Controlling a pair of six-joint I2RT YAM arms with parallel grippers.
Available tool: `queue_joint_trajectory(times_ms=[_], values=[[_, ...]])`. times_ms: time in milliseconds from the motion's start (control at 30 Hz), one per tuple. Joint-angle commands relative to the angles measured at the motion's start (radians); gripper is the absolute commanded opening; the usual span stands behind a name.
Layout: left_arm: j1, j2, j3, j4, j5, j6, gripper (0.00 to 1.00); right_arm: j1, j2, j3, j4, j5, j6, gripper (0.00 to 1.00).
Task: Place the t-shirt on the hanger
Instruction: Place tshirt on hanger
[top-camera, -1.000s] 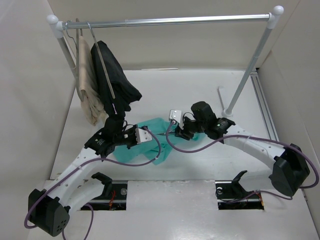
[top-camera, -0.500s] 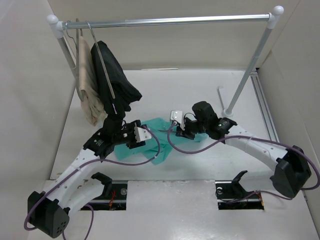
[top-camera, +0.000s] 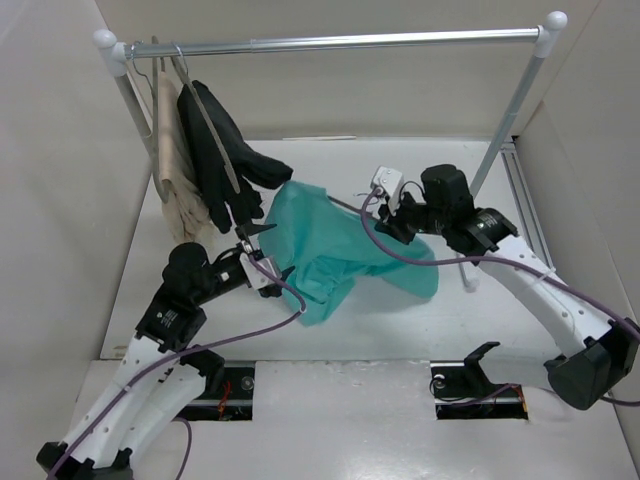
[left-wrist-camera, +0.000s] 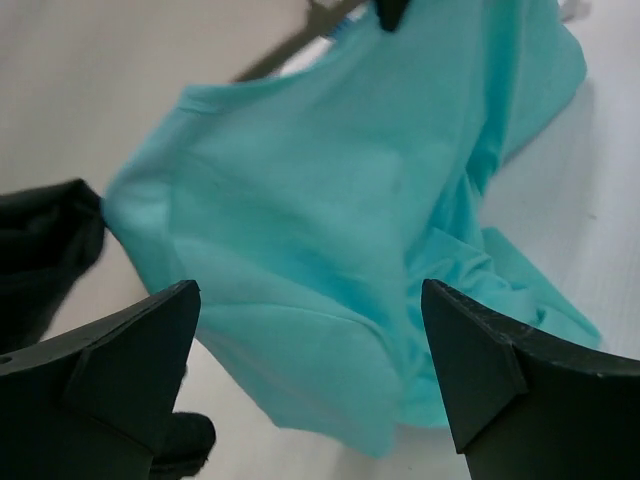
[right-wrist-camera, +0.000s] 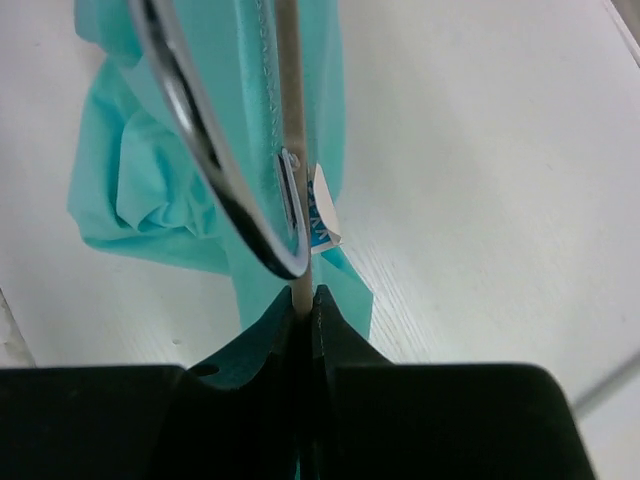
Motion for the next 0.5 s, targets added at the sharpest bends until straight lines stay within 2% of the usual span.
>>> queue_joint_trajectory(times_ms=[0, 67, 100, 133, 200, 233, 300, 367, 400, 467], values=[[-0.004, 0.050, 0.072, -0.012, 0.118, -0.016, 0.89, -0.026, -0.039, 0.153, -0.058, 0.075, 0.086, 0.00], [-0.004, 0.119, 0.092, -0.080, 0.173, -0.016, 0.87, -0.026, -0.028, 0.224, -0.140, 0.114, 0.097, 0.00], [-0.004, 0.202, 0.113, -0.127, 0.187, -0.025, 0.85, -0.026, -0.014, 0.291, -0.167, 0.114, 0.120, 0.00], [-0.004, 0.241, 0.114, -0.127, 0.196, -0.093, 0.85, -0.026, -0.005, 0.314, -0.188, 0.125, 0.137, 0.00], [-0.004, 0.307, 0.114, -0.086, 0.184, -0.196, 0.85, -0.026, -0.005, 0.340, -0.213, 0.125, 0.172, 0.00], [-0.014, 0.349, 0.100, -0.010, 0.170, -0.247, 0.93, -0.026, -0.005, 0.340, -0.213, 0.114, 0.210, 0.00], [-0.025, 0.374, 0.080, 0.090, 0.091, -0.374, 1.00, -0.017, -0.017, 0.340, -0.213, 0.097, 0.244, 0.00], [-0.060, 0.387, 0.061, 0.217, 0.017, -0.431, 1.00, 0.015, -0.028, 0.340, -0.213, 0.085, 0.292, 0.00], [-0.074, 0.387, 0.045, 0.253, -0.084, -0.454, 1.00, 0.032, -0.028, 0.340, -0.198, 0.085, 0.306, 0.00], [-0.100, 0.413, 0.029, 0.329, -0.188, -0.502, 1.00, 0.087, -0.052, 0.318, -0.176, 0.074, 0.350, 0.00]])
